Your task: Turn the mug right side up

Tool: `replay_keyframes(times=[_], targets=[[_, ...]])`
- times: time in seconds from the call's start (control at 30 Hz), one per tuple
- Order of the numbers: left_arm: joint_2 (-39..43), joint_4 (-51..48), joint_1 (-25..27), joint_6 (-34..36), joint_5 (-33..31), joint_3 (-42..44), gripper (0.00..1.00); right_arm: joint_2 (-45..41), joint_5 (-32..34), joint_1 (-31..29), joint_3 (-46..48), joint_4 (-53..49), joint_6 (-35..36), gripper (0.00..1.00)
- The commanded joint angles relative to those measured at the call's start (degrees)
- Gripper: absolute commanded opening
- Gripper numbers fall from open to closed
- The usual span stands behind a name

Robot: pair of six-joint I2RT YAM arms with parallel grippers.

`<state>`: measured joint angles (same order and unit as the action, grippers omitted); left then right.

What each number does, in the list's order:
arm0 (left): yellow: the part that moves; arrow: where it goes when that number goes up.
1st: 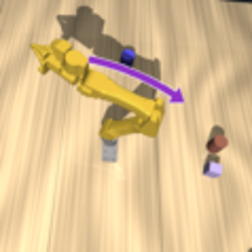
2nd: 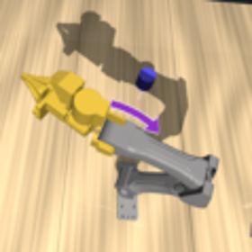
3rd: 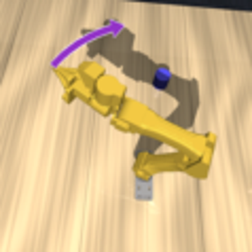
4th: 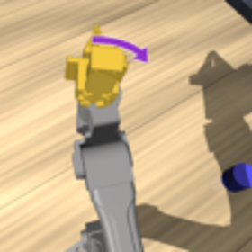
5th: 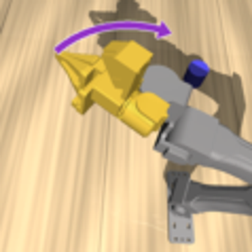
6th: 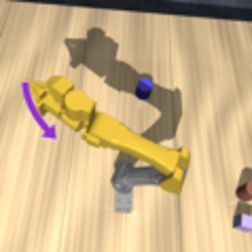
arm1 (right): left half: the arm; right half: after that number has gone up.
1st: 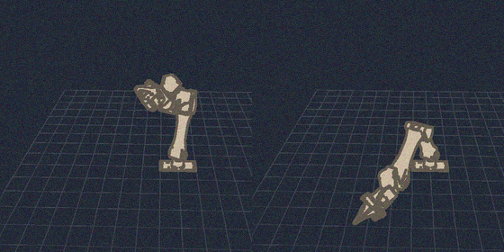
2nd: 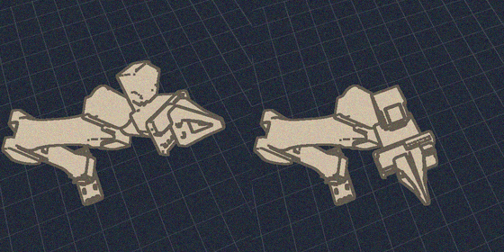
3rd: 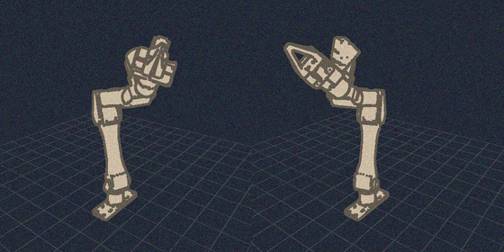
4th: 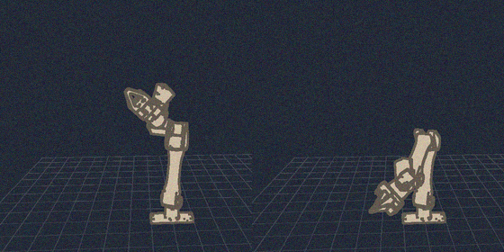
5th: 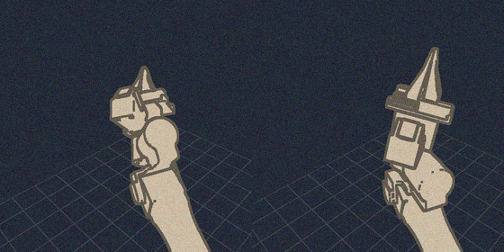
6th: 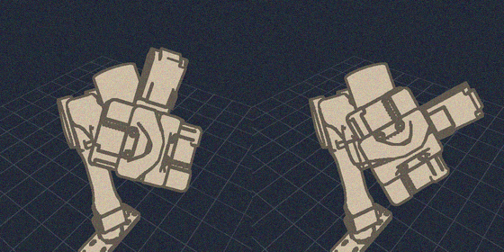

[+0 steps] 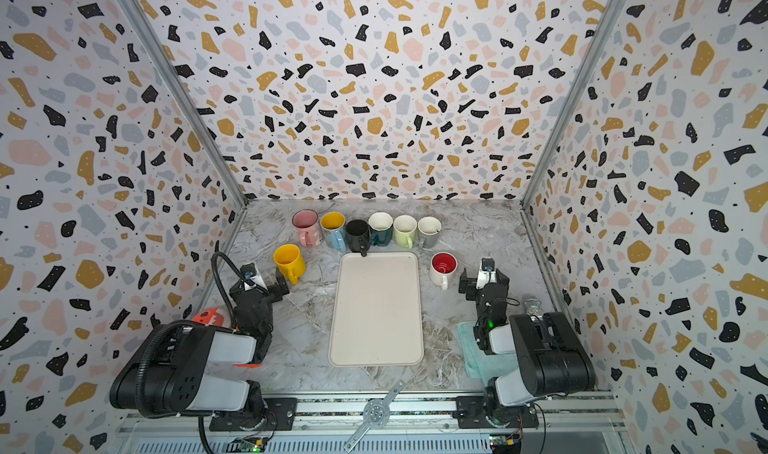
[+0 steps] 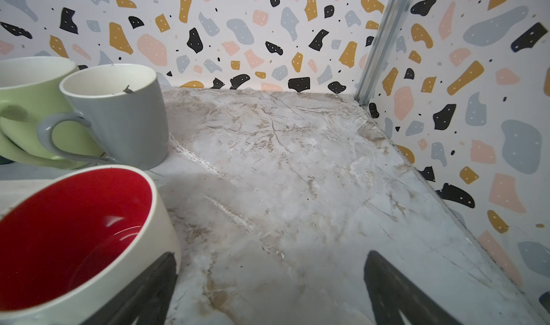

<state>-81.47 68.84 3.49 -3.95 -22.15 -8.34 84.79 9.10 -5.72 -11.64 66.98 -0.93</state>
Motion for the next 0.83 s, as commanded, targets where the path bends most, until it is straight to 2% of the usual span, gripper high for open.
replay_keyframes(times=[0.0,0.8], targets=[[0.64,1.77,-0.32,0.69,0.52,-0.95,1.00,-0.59,-0.68,0.17,-1.24,1.78,0.24,0.99],[0.61,1.30,-0.32,1.01,1.03,-1.11,1.00,-0.10,-1.44,0.11,-0.93,2.94,0.64,0.99]])
